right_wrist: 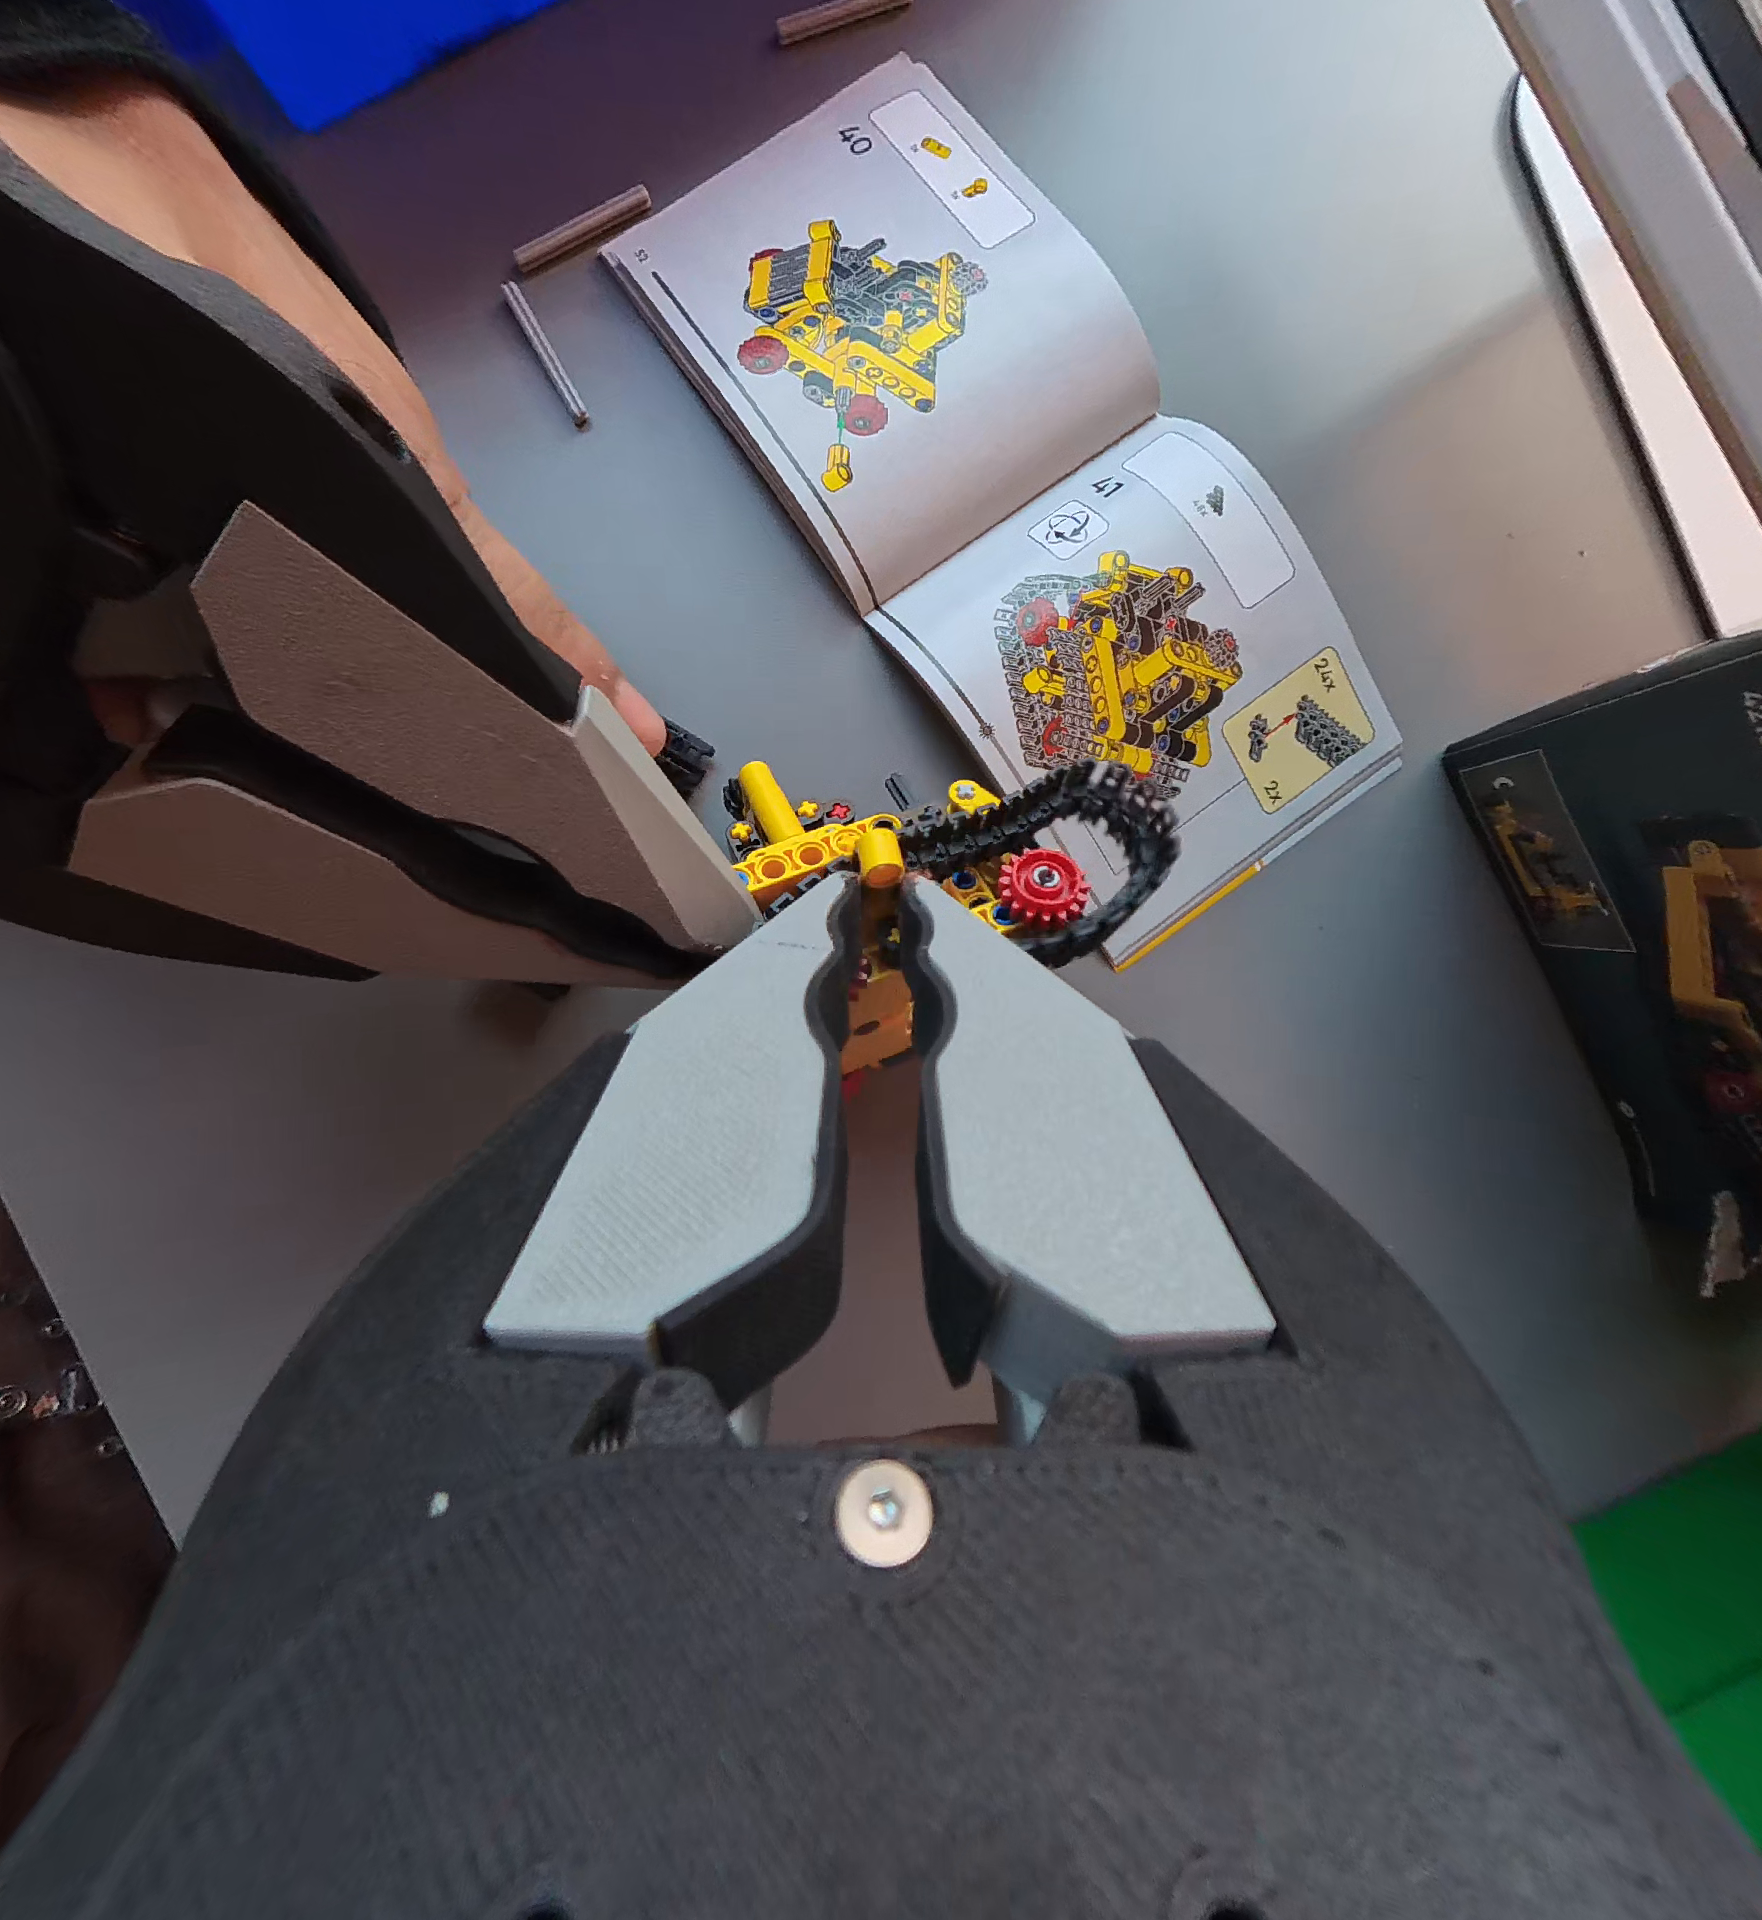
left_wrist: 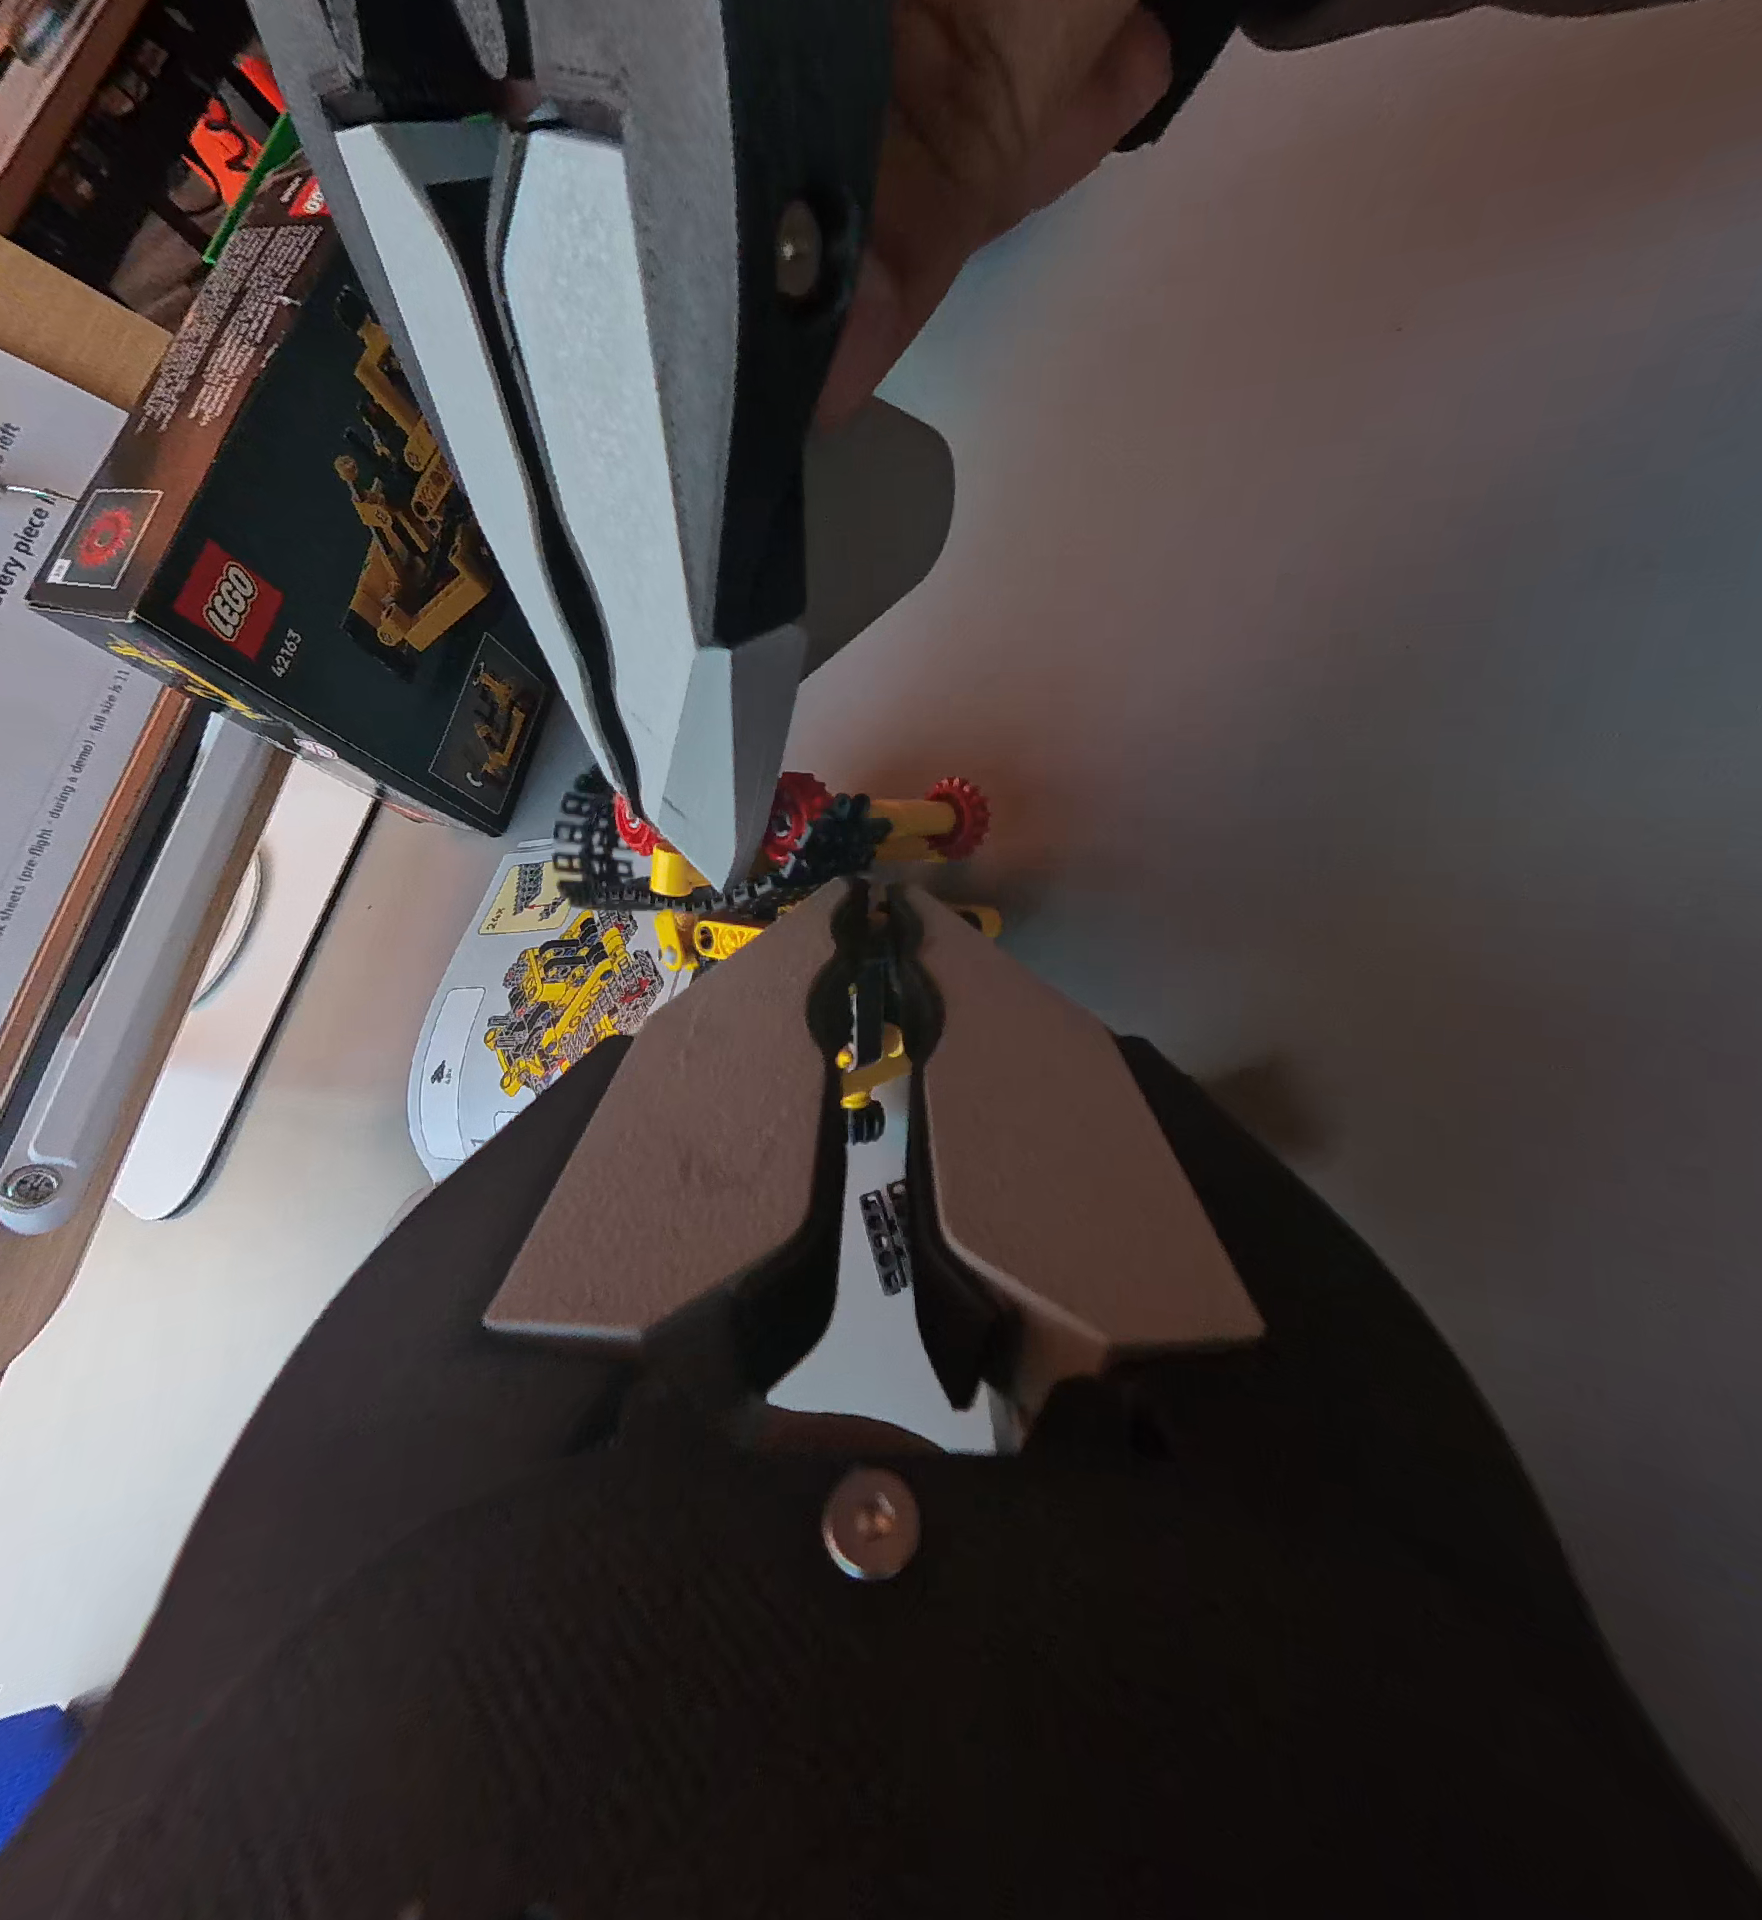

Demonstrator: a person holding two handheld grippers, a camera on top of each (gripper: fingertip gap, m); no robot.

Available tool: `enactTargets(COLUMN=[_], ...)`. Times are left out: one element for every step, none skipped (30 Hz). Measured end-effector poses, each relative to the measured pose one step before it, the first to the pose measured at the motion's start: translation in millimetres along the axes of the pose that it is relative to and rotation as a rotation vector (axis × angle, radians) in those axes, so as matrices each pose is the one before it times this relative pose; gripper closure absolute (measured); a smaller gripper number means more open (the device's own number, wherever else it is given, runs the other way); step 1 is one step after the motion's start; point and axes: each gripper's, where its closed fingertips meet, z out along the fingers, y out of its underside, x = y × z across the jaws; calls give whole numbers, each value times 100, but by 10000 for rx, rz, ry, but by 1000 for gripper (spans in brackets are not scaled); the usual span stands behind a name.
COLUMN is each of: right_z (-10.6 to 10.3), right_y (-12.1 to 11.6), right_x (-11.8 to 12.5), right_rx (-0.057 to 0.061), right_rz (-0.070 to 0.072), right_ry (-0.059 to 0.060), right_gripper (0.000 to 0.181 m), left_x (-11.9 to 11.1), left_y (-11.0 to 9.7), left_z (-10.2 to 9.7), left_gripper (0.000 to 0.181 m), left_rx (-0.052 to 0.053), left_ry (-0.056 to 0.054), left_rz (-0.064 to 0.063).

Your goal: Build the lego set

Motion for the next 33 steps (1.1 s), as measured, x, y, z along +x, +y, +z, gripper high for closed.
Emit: enactTargets(right_z=[6, 29, 28, 47, 0, -16, -7, 0, -10, -2, -22, -15, -18, 4, -9, -16, 0, -4, -5, -32, -46, -31, -36, -22, -35, -46, -57, -67, -64, -119, -208, -291, -372], right_y=[20, 26, 48, 56, -21, 5, 3, 6, -2, 7, 6, 19, 7, -4, -3, 4, -5, -13, -5, 10, 4, 17, 7, 9, 20, 22, 20, 45, -9, -90, -143, -187, -263], right_x=[-64, -41, -13, -31, 21, 25, 6, 12, -6, 0, 11, 30, 17, 26, 35, 44, 15, 49, 107, 92, 72, 71, 64, -37, -77, -41, -31, -95, -67, -83, -73, -12, -59], right_rx=[12, 1, -6, -3, 57, 51, 65, 75, 80, 67, 49, 35, 33, 32, 29, 32, 40, 62, 73, 73, 77, 91, 105, 114, 97, 102, 99, 76, 108, 157, 179, 190, 229], right_rz=[-5, -5, 1, 2, 12, 22, 41, 48, 54, 67, 61, 47, 33, 16, 6, 18, 36, 56, 67, 83, 107, 122, 119, 108, 150, 134, 89, 80, 60, 1, -27, 1, -16], right_ry=[-17, -10, 5, -7, 16, -2, -24, -34, -53, -61, -46, -22, -13, 3, 18, 13, -13, -6, 20, -11, -38, -53, -65, -130, -159, -130, -115, -141, -116, -98, -76, -40, -77], right_gripper=[178, 178, 178, 178, 178, 178, 178, 178, 178, 178, 178, 178, 178, 178, 178, 178, 178, 178, 178, 178, 178, 178, 178, 178, 178, 178, 178, 178, 176, 175, 173, 171, 169], left_x=[36, 25, -44, -106, -135, -114, -129, -149, -150, -204, -168, -66, -23, -88, -31, 6, -68, -123, -99, -58, -64, -90, -101, -135, 63, 148, 209, 208, 165, 89, 66, 61, 131], left_y=[-38, -66, -105, -111, -79, -69, -55, -56, -53, -47, -85, -71, 16, 44, 35, 26, 51, 51, -32, -67, -67, -65, -70, -62, -20, -33, -15, -35, -49, -41, -47, -61, -134], left_z=[-69, -89, -108, -96, -106, -114, -103, -93, -66, -59, -49, -7, 33, 49, 75, 75, 110, 125, 119, 87, 79, 71, 65, 35, 28, 2, -6, -19, -26, -27, -53, -74, -137], left_gripper=[181, 181, 181, 181, 181, 181, 181, 181, 181, 181, 181, 181, 179, 178, 176, 175, 174, 175, 176, 176, 176, 177, 177, 177, 177, 177, 175, 174, 173, 173, 173, 172, 172], left_rx=[20, 24, 46, 55, 47, 61, 63, 74, 71, 66, 72, 49, -14, -32, -20, -20, -35, -54, -8, 9, 13, 26, 28, 24, -14, 5, -12, 4, 12, 20, 24, 39, 98], left_ry=[-28, -25, -59, -86, -73, -56, -41, -41, -44, -81, -77, -21, -12, -81, -64, -52, -102, -141, -140, -123, -141, -171, -195, -232, -114, -64, 1, 32, 45, 26, 28, 34, 76], left_rz=[37, 49, 61, 65, 56, 24, -41, -83, -75, -61, -46, -36, -16, 14, 44, 34, 26, 43, 43, 40, 40, 24, 28, 73, 148, 157, 99, 32, -11, -37, -46, -54, -60])
